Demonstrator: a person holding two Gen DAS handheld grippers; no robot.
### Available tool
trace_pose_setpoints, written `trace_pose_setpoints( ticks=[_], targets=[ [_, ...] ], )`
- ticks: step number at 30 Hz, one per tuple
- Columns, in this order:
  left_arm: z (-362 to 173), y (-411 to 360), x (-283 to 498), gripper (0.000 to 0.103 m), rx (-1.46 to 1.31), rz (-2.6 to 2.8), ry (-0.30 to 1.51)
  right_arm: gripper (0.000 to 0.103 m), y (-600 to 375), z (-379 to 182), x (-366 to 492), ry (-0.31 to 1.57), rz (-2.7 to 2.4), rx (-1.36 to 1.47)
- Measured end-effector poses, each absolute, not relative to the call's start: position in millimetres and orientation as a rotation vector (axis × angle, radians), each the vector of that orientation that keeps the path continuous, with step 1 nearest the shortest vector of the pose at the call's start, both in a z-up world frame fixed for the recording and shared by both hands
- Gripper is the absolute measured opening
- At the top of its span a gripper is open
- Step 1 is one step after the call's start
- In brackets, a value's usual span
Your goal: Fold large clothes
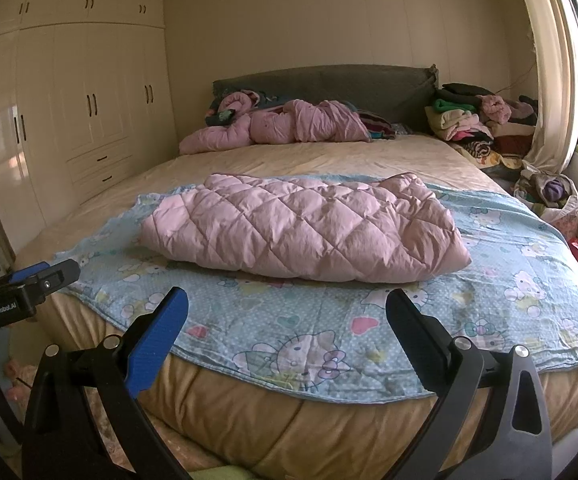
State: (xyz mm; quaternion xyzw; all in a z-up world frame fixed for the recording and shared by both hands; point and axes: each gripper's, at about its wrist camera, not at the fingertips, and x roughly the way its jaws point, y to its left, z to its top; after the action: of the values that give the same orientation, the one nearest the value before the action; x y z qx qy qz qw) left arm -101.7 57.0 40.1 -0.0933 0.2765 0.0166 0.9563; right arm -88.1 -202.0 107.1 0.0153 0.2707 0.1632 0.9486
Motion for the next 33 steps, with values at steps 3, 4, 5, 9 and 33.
trace_pose_setpoints(
  ticks=[3,4,5,9,33],
  targets=[
    [40.5,56.5,-101.4,0.094,-0.189,0.036,0.562,0.099,-201.7,107.4,-88.1,0.550,0.332,0.032],
    [40.3,57.0,-102.1,0.094,-0.190,0.036,0.562,0.099,-201.8,107.6,-88.0,0.550,0.332,0.031],
    [40.1,57.4,-102.4,0.094,-0.192,0.033,0.562,0.099,-202.0,107.4,-87.9,0.550,0.332,0.032],
    [40.8,56.4,-101.1,0.094,-0.189,0.033,0.562,0.099,-201.9,107.3,-87.7,0.550,0.333,0.034],
    [33.9,61.3,-108.9,0.094,-0.170,0.036,0.573,0.099,-202.3,105.5,-84.3,0.558,0.329,0.032]
  ],
)
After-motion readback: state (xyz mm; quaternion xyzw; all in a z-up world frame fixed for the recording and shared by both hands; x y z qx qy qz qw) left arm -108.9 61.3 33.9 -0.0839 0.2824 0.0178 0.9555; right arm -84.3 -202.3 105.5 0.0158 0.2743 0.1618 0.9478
